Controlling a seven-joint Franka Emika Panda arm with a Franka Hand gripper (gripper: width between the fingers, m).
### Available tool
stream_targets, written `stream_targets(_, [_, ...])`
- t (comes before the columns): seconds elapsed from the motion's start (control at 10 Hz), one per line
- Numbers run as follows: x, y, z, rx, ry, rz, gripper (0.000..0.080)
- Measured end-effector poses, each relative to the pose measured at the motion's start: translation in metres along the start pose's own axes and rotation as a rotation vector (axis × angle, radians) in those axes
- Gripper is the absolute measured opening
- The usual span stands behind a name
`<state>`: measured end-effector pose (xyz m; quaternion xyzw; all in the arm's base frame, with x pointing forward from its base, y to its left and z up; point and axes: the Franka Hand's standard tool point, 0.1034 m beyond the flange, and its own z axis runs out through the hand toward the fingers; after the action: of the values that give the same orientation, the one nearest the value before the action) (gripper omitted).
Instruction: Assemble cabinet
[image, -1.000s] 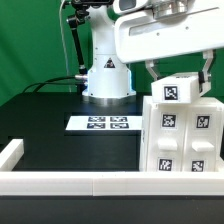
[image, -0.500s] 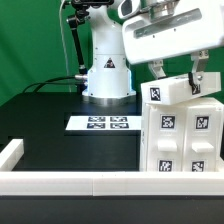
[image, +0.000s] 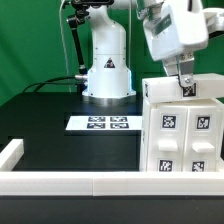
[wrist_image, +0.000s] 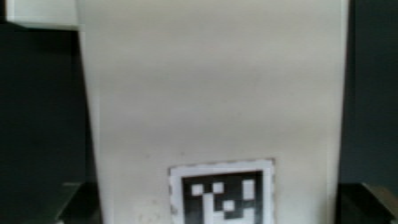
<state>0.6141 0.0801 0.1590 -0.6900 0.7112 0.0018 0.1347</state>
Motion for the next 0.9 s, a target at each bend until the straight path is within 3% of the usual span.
stream_targets(0.4, [0.0043,0.0,0.001,-0.002,-0.03,0.278,0.056])
stream_targets(0.7, [0.0027,0.0001,0.0014,-0.002,-0.039,0.322,0.056])
stream_targets(0.8, [0.0017,-0.0003,0.0003,-0.001,-0.041,0.294,0.0724])
stream_targets(0.9, [-0.0007,-0.003,-0.0056,0.01,-0.052,0.267,0.0776])
